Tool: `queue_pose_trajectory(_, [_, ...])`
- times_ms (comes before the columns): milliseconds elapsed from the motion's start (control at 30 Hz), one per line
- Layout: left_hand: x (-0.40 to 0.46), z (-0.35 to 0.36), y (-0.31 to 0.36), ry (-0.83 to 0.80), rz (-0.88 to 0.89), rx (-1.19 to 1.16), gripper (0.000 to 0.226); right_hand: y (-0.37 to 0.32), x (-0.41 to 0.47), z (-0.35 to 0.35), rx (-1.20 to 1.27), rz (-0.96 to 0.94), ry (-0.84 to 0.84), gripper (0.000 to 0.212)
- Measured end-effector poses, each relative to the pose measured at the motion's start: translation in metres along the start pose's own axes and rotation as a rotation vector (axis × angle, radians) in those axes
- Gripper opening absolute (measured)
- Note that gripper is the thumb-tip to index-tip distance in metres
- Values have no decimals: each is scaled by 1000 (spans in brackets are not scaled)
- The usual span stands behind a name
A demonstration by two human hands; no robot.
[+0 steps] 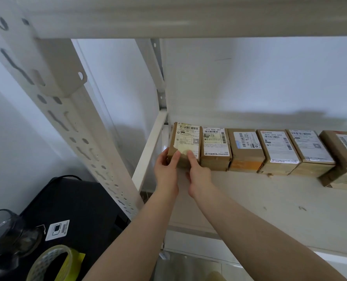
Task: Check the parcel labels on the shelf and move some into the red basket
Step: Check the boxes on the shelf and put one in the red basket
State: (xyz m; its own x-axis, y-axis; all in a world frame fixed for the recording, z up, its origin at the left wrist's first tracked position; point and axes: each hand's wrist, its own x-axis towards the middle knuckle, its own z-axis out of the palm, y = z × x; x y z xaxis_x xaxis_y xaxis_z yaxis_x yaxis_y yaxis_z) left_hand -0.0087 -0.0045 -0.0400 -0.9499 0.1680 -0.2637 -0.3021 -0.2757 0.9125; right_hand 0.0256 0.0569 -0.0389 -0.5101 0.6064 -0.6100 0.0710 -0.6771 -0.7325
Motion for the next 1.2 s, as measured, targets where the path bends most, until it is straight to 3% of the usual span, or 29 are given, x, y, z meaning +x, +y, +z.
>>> queue_pose_trajectory(433, [17,11,-1,85,-131,28,32,-6,8,10,-125,24,95,69])
queue_pose_trajectory(767, [18,14,-2,96,-127,112,41,-19,0,6,-218,71,90,67])
queue_pose_trajectory(1067, [11,18,0,70,-114,184,70,-28,-8,-7,-194,136,59,74])
queue_pose_trajectory(1200, [0,22,-9,137,-201,192,84,-28,-11,-20,-153,127,104,83])
